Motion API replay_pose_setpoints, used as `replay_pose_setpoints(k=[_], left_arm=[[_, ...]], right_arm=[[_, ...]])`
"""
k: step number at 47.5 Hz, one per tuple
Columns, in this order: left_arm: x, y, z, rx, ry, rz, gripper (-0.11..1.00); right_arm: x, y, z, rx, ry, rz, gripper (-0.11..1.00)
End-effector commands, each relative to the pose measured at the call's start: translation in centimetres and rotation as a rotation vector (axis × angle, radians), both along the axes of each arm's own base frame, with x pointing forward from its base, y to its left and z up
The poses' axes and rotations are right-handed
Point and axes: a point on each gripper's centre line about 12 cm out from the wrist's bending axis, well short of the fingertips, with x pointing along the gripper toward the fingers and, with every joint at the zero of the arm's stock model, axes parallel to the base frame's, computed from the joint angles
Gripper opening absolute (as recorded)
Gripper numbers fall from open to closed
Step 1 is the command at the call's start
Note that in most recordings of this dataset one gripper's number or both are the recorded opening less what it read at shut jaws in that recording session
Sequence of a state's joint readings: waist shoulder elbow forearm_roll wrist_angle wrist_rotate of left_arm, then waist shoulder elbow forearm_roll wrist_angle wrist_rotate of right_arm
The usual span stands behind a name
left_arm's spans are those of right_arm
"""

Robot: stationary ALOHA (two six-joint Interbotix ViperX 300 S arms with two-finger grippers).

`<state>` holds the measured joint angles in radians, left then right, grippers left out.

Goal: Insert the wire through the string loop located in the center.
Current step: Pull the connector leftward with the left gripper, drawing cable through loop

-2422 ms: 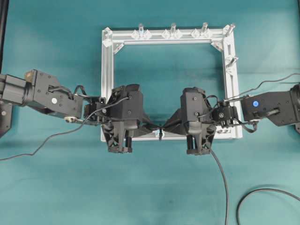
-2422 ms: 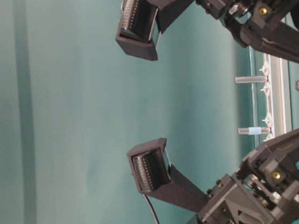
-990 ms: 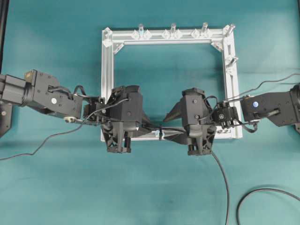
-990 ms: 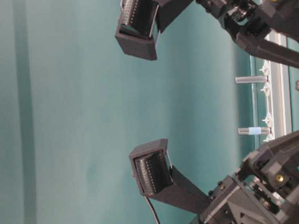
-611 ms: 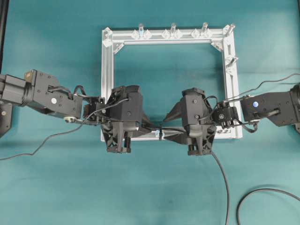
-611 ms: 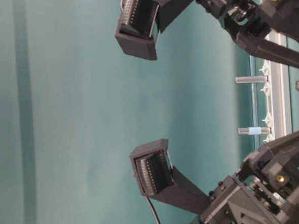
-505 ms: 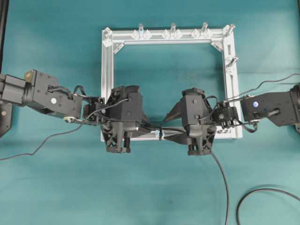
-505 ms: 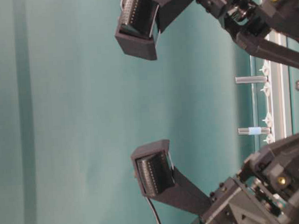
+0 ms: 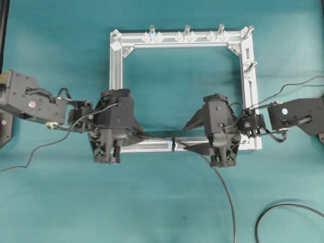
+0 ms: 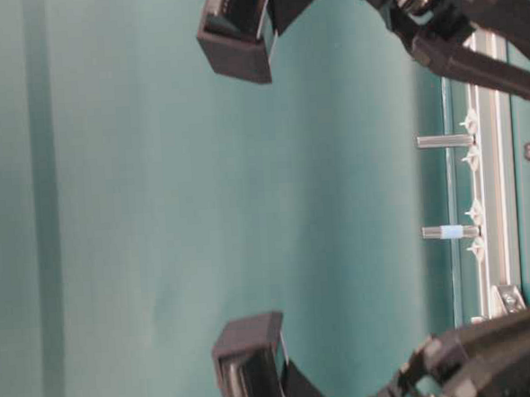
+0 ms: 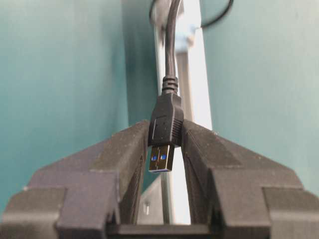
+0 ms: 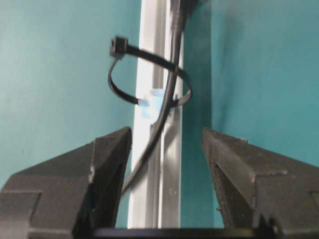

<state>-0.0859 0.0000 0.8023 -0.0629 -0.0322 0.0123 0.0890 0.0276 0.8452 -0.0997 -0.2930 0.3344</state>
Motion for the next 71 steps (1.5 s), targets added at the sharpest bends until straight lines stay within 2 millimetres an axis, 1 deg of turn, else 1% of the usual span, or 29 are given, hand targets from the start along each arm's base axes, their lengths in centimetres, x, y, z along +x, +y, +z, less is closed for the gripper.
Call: replay_pose_setpoints(k=[1,13,34,52,62,71], left_arm=[[-0.5,0.1,1.2,-0.011,-0.035,0.011,0.22],[-2.5,0.3,1.2,-0.025,-0.021,0.025,0.22],[-6.4,0.6,1.6,-0.031,0.018,0.029,0.22],[-10.1,0.9,1.7,-0.092,0.031,0.087,0.22],[-11.3,0.9,1.9,-0.095,0.034,0.087,0.22],[-11.4,0.9,1.8,-0.092,0.045,0.085,0.22]], right_arm=[[-0.2,0.1,1.3,0.003,-0.034,0.003,0.60],[-1.1,-0.1,1.2,-0.006,0.018,-0.001,0.60],[-1.2,-0.1,1.2,-0.008,0.025,-0.002,0.60],[-1.3,-0.1,1.0,-0.009,0.031,-0.002,0.60],[-1.3,-0.1,1.1,-0.010,0.030,-0.001,0.60],[-1.2,-0.1,1.1,-0.008,0.028,-0.003,0.60]])
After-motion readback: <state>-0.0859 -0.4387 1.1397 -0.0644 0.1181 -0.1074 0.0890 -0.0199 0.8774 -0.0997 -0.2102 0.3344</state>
